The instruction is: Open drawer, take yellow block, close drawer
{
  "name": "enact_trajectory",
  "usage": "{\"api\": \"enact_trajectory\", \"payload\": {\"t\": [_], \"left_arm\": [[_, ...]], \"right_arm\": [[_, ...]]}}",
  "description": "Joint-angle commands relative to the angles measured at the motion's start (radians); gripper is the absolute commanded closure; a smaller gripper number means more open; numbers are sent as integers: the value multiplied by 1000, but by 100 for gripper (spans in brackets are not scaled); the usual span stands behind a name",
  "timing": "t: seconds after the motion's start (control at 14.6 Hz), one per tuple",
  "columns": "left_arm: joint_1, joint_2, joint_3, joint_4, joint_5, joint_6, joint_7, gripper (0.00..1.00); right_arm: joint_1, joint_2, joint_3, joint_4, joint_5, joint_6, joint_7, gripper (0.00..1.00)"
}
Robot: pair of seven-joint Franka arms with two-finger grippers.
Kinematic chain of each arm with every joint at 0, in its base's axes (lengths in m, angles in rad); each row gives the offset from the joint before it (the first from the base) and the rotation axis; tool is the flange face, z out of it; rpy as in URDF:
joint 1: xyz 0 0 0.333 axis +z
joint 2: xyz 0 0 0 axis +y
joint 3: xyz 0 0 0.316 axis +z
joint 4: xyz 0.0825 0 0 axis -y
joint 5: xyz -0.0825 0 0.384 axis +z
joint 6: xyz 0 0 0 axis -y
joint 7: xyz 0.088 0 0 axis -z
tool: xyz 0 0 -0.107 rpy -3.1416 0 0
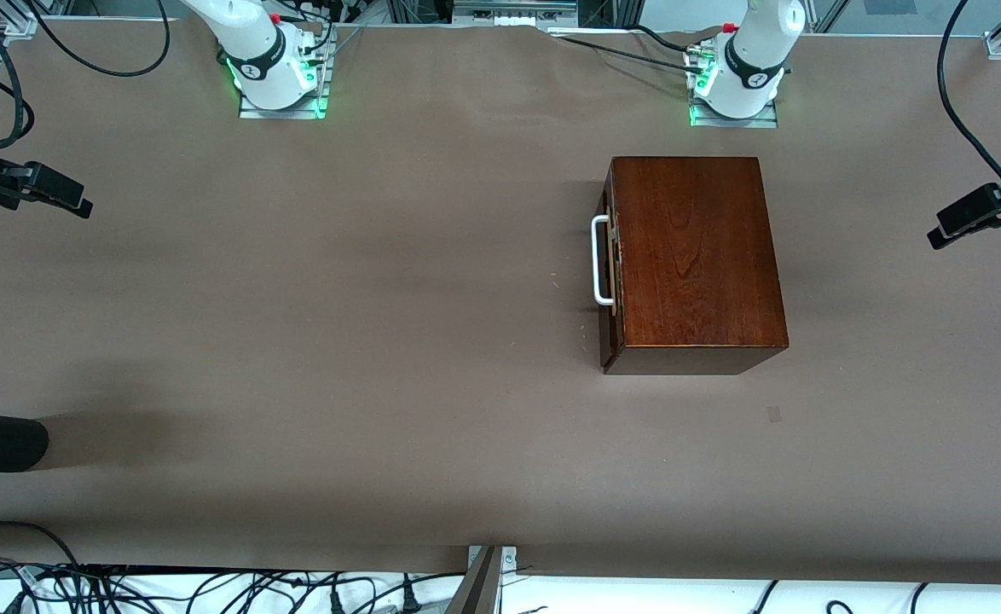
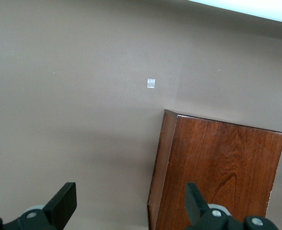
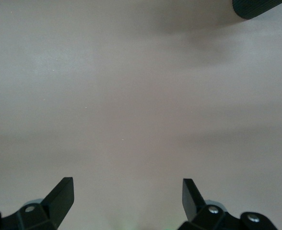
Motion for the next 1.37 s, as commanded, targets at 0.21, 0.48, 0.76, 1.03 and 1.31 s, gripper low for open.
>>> {"api": "enact_trajectory", "payload": {"t": [0.21, 0.48, 0.76, 1.03, 1.31], "left_arm": [[8, -8, -1, -19, -26, 35, 16, 0], [8, -6, -1, -21, -26, 35, 16, 0], [7, -6, -4, -19, -25, 34, 15, 0], [5, -5, -5, -19, -21, 35, 15, 0], [7, -5, -5, -19, -20, 35, 15, 0]], "right_arm": [[2, -2, 3, 1, -12, -10, 4, 0], [2, 0, 3, 1, -12, -6, 6, 0], [2, 3, 3, 1, -12, -4, 6, 0], [5, 1, 5, 2, -33, -4, 7, 0], [6, -2, 6, 1, -36, -1, 9, 0]]}}
